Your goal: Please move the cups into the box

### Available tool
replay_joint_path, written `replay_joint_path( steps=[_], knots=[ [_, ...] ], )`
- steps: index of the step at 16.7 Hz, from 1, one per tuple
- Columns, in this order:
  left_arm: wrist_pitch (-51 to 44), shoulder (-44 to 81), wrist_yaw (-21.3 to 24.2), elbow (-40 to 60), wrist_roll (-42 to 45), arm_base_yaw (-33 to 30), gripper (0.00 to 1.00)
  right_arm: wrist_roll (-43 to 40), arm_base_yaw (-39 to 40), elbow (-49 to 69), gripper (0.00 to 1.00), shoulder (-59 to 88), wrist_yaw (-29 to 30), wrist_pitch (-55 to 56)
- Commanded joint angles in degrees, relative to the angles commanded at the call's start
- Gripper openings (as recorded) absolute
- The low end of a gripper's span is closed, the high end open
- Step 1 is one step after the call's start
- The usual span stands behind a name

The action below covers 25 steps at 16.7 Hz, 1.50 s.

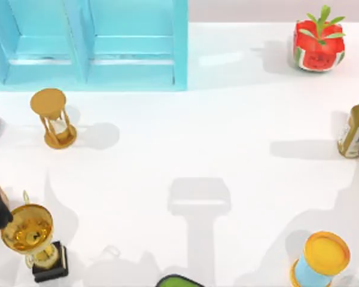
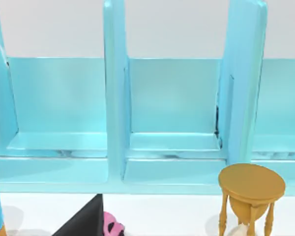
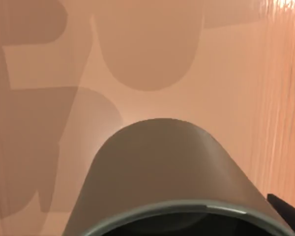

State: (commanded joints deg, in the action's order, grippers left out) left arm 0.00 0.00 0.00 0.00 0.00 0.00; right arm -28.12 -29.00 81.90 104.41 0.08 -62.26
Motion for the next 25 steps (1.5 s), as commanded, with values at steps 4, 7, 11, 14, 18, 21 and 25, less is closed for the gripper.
replay_joint_path(
  steps=[4, 7, 11, 14, 18, 21, 25],
  knots=[
    [0.0, 0.0, 0.0, 0.0, 0.0, 0.0, 1.0, 0.01, 0.03, -0.2, 0.0, 0.01, 0.0, 0.21],
    [0.0, 0.0, 0.0, 0.0, 0.0, 0.0, 1.0, 0.01, 0.03, -0.2, 0.23, 0.01, 0.0, 0.21],
    [0.0, 0.0, 0.0, 0.0, 0.0, 0.0, 1.0, 0.01, 0.03, -0.2, 0.53, 0.01, 0.0, 0.21],
    [0.0, 0.0, 0.0, 0.0, 0.0, 0.0, 1.0, 0.01, 0.03, -0.2, 0.75, 0.01, 0.0, 0.21],
    [0.0, 0.0, 0.0, 0.0, 0.0, 0.0, 1.0, 0.01, 0.03, -0.2, 1.0, 0.01, 0.0, 0.21],
    [0.0, 0.0, 0.0, 0.0, 0.0, 0.0, 1.0, 0.01, 0.03, -0.2, 1.0, 0.01, 0.0, 0.21],
    [0.0, 0.0, 0.0, 0.0, 0.0, 0.0, 1.0, 0.01, 0.03, -0.2, 1.0, 0.01, 0.0, 0.21]
  ],
)
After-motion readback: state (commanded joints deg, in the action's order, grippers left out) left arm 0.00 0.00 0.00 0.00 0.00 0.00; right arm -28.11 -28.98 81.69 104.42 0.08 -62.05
